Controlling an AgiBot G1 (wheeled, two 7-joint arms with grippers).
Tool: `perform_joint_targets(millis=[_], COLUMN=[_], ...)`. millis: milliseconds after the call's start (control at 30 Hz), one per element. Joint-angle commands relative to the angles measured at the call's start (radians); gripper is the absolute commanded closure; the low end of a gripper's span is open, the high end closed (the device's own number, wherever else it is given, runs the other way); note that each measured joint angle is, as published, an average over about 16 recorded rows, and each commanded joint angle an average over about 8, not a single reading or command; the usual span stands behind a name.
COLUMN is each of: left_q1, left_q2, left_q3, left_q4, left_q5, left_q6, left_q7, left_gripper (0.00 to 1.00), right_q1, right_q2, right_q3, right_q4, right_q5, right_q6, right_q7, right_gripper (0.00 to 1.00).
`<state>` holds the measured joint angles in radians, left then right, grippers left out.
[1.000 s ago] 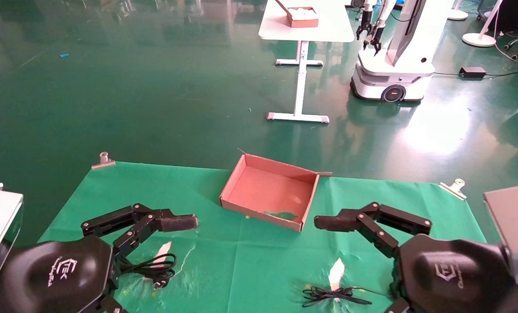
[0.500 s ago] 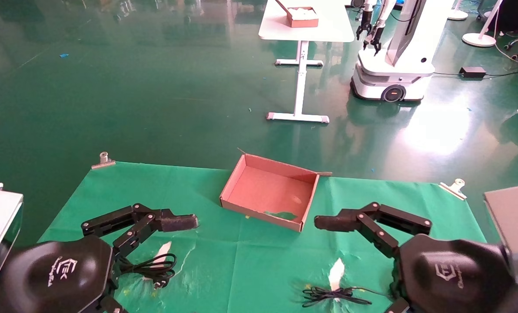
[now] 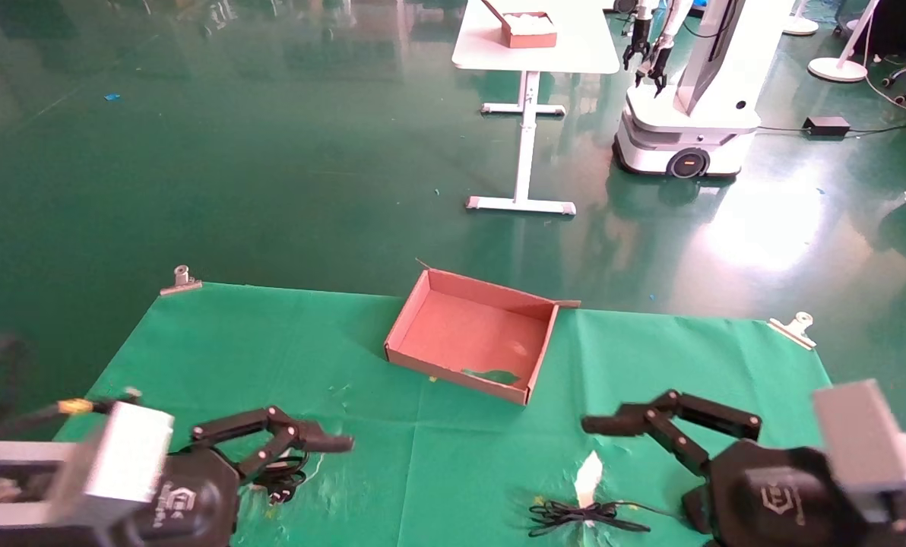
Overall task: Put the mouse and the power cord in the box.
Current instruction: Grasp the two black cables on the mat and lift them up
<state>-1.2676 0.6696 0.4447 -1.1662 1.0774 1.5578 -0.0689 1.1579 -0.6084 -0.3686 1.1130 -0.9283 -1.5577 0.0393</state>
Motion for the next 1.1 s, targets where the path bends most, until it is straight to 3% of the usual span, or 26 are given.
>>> perform_joint_targets(millis=[33, 233, 500, 800, 1100], left_q1=[-0.046, -0.217, -0.364, -0.409, -0.42], left_q2=[0.014, 0.106, 0.259, 0.358, 0.41], left_q3=[0.036, 0.195, 0.328, 0.355, 0.361], left_q4=[0.028, 0.214, 0.593, 0.877, 1.002], left_q5=[0.077, 0.344, 0.599, 0.684, 0.704], left_q6=[0.019, 0.014, -0.078, -0.286, -0.399], left_q7=[0.022, 0.203, 0.433, 0.559, 0.626], left_gripper=[0.0, 0.0, 0.0, 0.0, 0.0], right_q1=[0.021, 0.162, 0.299, 0.378, 0.409], right_q2=[0.004, -0.067, -0.279, -0.444, -0.51], right_q3=[-0.021, -0.146, -0.265, -0.307, -0.318], right_q4=[-0.035, -0.2, -0.49, -0.777, -0.956], right_q5=[-0.043, -0.306, -0.569, -0.649, -0.669], right_q6=[-0.02, 0.016, 0.134, 0.232, 0.29], right_q7=[-0.031, -0.206, -0.436, -0.643, -0.769], right_gripper=[0.0, 0.0, 0.0, 0.0, 0.0])
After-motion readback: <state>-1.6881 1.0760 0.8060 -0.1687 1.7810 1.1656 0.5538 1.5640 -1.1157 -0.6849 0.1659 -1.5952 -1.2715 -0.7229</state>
